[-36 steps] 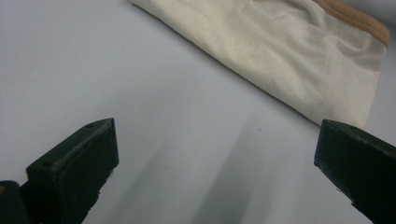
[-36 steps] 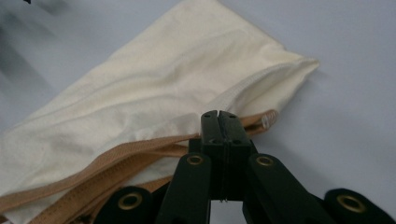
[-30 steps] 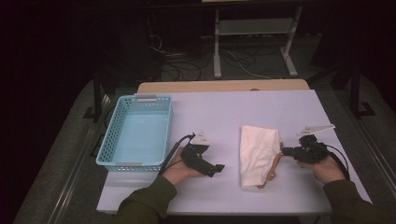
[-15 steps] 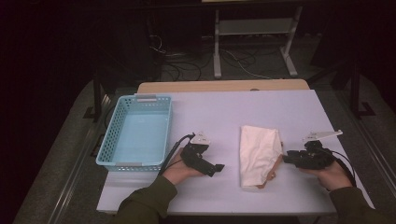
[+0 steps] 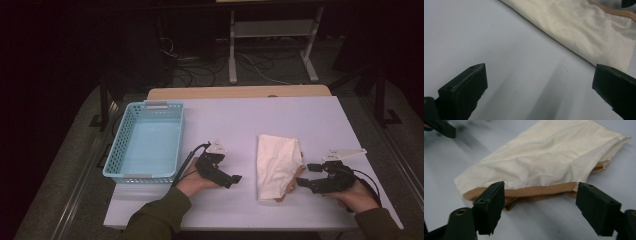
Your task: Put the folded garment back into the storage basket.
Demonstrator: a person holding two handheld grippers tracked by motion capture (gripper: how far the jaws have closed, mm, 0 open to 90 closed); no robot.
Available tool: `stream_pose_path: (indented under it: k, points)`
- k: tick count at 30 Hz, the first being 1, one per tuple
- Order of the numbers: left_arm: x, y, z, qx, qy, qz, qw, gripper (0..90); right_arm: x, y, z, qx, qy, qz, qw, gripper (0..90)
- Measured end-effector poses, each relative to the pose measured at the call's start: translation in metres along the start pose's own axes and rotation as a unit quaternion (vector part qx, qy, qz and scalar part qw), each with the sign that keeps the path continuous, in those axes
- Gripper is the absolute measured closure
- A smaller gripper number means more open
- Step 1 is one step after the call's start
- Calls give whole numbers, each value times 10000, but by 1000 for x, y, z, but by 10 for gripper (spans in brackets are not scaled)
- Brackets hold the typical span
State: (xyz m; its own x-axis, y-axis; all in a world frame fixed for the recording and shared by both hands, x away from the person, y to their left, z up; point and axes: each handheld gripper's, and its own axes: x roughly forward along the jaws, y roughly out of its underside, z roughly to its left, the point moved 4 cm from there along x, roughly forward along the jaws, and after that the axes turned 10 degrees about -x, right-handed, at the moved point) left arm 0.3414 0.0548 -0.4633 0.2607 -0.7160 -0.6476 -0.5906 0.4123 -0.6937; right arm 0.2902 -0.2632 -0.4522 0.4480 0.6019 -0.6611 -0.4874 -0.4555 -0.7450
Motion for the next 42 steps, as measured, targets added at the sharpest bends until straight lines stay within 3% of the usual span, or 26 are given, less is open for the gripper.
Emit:
stream_pose_path:
  k: [4,5,11,21,42]
  points:
    - [1,-2,1,-6,9,18,10000,0,0,2,5,-97,-48,-94,9999,131]
    - [2,-3,1,-1,12,43,10000,0,-1,4,8,-157,-38,-171,9997,68]
    - [5,-7,3,-94,14,28,10000,0,-2,7,14,-221,-112,-194,9995,4]
    - [9,-19,5,-145,-34,-121,9998,0,-1,6,16,-294,-93,-248,9992,0]
    - [35,-52,13,-116,-78,-309,9994,0,0,8,15,-264,-148,-241,9993,0]
